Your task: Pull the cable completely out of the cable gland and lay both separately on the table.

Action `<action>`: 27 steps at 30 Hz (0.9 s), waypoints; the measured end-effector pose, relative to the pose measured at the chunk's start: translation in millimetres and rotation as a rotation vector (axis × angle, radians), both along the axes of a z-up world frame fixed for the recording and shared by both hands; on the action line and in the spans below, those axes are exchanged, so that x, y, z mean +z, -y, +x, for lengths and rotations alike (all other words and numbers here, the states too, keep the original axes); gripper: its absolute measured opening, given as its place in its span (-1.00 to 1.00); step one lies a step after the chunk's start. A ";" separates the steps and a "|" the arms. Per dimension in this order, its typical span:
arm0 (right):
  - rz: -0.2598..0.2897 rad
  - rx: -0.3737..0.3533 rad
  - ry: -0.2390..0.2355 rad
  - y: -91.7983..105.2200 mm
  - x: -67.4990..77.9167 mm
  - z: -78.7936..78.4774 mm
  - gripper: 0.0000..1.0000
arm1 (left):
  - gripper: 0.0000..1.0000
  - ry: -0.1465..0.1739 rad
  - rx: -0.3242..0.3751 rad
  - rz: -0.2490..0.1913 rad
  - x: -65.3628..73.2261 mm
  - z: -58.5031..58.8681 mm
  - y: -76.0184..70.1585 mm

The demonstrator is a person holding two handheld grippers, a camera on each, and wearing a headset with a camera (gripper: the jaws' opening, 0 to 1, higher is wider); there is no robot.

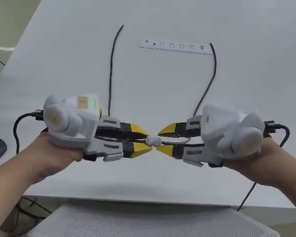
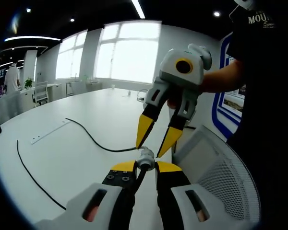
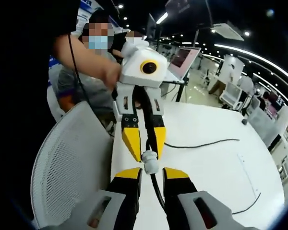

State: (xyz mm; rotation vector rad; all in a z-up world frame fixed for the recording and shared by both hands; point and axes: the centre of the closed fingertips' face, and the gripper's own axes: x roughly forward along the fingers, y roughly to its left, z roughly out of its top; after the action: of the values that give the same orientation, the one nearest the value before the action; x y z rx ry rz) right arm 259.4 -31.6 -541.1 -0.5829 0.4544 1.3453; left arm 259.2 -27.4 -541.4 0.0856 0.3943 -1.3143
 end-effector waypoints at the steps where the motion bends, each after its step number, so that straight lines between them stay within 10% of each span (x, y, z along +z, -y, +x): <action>1: 0.003 -0.012 0.000 1.4 1.0 0.5 -0.72 | -0.69 0.007 0.000 -0.003 1.5 1.0 -0.6; 4: -0.002 -0.104 -0.081 8.4 -2.8 1.5 -0.67 | -0.69 0.021 -0.001 0.000 3.0 2.8 -1.4; 6: -0.014 -0.090 0.004 10.9 -2.9 8.4 -0.67 | -0.69 0.024 -0.002 -0.005 4.7 3.3 -1.3; 27: -0.060 -0.136 0.075 5.0 -11.8 11.0 -0.97 | -0.69 -0.007 -0.004 -0.030 7.8 5.7 -0.5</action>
State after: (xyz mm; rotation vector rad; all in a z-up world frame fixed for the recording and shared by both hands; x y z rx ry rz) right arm 270.4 -36.6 -552.8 -0.6384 0.4660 1.1797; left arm 264.9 -26.9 -533.6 0.0572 0.3803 -1.3244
